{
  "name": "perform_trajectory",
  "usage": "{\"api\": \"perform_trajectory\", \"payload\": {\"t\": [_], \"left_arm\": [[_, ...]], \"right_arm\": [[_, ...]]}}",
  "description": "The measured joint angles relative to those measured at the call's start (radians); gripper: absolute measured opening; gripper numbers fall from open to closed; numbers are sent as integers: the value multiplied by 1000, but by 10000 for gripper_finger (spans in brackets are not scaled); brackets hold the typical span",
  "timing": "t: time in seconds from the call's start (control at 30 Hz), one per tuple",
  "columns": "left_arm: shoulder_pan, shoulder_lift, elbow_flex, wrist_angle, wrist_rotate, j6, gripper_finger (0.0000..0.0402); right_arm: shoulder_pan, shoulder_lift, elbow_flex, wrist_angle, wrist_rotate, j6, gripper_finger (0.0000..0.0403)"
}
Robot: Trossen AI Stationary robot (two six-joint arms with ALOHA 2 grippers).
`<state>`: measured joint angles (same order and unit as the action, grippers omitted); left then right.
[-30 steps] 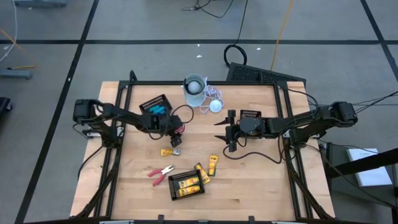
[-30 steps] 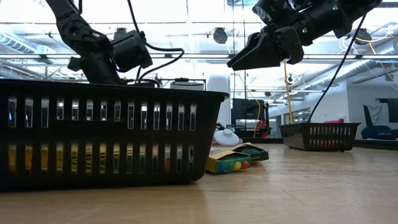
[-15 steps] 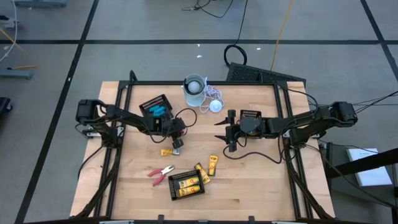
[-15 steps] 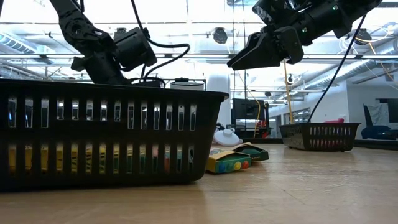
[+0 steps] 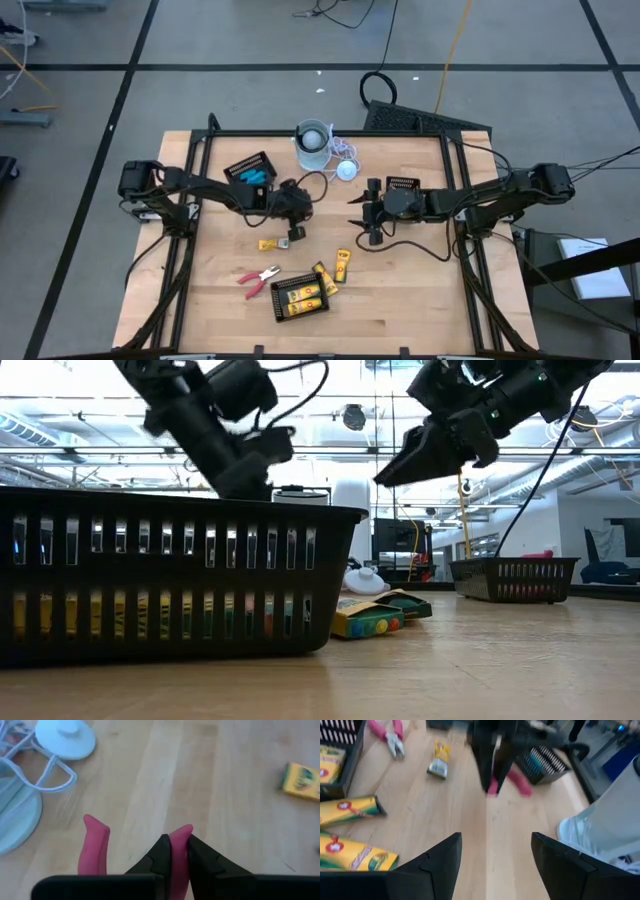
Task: Pick & Place School Supplies
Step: Put the pink puncher into the right black bin
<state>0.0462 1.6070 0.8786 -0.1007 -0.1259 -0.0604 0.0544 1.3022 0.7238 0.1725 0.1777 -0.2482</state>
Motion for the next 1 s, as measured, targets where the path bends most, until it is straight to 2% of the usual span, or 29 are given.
{"api": "perform_trajectory", "payload": {"t": [0.2, 0.33, 0.57, 0.77, 1.0], "left_arm": [[-27, -4, 62, -2, 73, 107, 38], [-55, 5, 83, 52, 110, 132, 38], [-70, 10, 118, 123, 147, 164, 38], [-66, 108, 178, 150, 186, 183, 38], [-66, 200, 302, 78, 184, 232, 38]], "right_arm": [[0, 0, 0, -22, 0, 0, 233], [-10, 0, 0, -12, -5, -22, 233], [-73, 12, 0, 34, -108, -6, 233], [-108, 35, 0, 105, -182, -14, 233], [-112, 81, -1, 139, -183, -15, 233]]}}
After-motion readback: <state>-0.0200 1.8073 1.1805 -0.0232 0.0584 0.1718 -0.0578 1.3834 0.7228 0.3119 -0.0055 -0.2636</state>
